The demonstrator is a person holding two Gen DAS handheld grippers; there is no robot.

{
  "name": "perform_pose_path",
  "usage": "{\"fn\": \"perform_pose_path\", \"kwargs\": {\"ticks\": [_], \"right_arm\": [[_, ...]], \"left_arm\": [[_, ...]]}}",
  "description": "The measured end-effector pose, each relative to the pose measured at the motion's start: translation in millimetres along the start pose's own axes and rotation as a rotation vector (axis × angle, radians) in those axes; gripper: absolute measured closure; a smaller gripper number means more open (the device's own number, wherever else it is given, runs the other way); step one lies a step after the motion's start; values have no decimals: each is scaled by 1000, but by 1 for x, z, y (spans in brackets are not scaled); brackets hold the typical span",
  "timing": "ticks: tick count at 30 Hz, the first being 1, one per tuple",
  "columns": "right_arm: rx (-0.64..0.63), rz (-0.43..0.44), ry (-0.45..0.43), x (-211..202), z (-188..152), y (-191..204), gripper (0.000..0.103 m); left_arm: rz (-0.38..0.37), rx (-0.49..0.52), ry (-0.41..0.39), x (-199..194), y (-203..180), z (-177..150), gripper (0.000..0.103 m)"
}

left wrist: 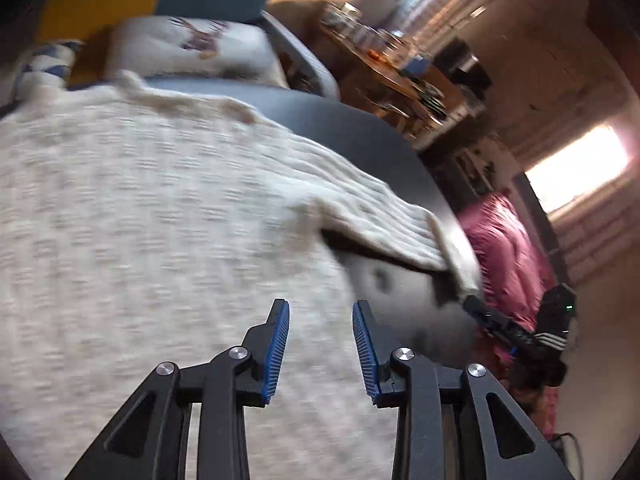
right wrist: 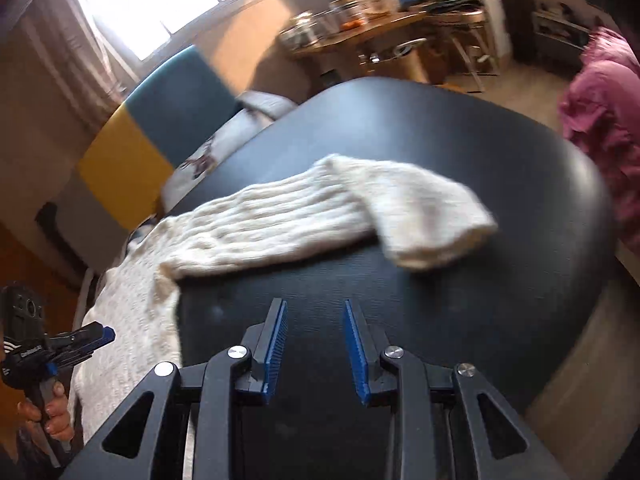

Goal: Fold clothes

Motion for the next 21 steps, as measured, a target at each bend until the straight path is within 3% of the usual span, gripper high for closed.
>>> {"fn": "perform_pose_path", "kwargs": {"ticks": [4,8,12,17,18,19,20,21], "right_arm": [[77,-10,-56,-23,2,-49,72],[70,-4,-63,-23,-2,-66,72],[-7,1,-37,-10,-7,-61,71],[47,57,-39,0,-3,-64,71],[62,66,-43,0,-2,-66,71],[78,76,-45,1,-1,-68,71],[104,93,-42,2,0,-70,71],[132,114,-42,2,1,-72,71]], "left_arm": [[-169,10,131,63,-97,2,66],[-338,20,262,123,-194,4,65],[-301,-12,322,168,-224,8,60],[-191,-37,355,204,-221,11,57],[-175,-32,355,209,-220,12,62],[-172,-20,346,209,-221,14,90],[-173,-7,335,207,-222,17,97],[-174,7,324,206,-223,20,97]]}}
Point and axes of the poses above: each gripper's, at about its wrist camera, not at the fingertips, and x roughly the way its jaws point, y to its left, z to its top, the point moved 6 cm from there along x, roughly the way its jaws point, and after that the axes turned 5 degrees about x, right-handed, at the moved point
